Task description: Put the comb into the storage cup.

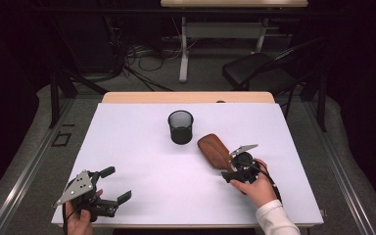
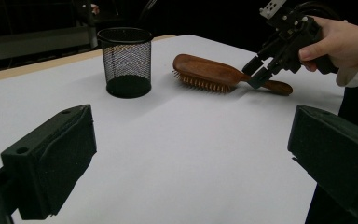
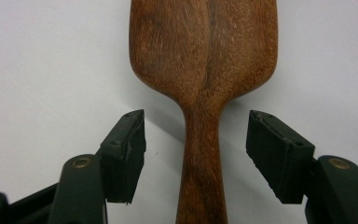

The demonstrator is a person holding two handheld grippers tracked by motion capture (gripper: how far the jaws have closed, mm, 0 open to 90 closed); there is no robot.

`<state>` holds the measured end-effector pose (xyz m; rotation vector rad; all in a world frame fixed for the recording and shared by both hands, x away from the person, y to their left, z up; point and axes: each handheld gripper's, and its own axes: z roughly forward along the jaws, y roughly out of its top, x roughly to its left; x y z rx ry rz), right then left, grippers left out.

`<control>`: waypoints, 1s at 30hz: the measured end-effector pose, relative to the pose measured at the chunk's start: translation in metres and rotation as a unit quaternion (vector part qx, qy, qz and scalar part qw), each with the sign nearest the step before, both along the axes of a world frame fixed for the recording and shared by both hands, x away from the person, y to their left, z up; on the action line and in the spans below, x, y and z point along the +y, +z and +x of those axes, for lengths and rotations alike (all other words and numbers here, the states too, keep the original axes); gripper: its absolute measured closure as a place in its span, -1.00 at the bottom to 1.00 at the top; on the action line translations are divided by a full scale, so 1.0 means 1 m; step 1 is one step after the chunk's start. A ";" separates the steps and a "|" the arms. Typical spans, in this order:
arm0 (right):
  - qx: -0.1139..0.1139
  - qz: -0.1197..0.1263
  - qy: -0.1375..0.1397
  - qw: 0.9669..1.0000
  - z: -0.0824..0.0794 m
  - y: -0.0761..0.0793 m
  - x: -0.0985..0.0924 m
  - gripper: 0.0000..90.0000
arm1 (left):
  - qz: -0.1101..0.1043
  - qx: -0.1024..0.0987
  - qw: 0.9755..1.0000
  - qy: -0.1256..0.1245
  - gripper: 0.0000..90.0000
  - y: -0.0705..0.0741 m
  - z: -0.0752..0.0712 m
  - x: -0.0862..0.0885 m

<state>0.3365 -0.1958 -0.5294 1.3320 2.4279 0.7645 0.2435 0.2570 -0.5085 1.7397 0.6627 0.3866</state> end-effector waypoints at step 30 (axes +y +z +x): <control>0.074 -0.057 0.011 0.996 0.029 -0.004 0.013 0.27 | -0.002 0.001 1.000 0.002 -0.98 0.000 0.000 0.002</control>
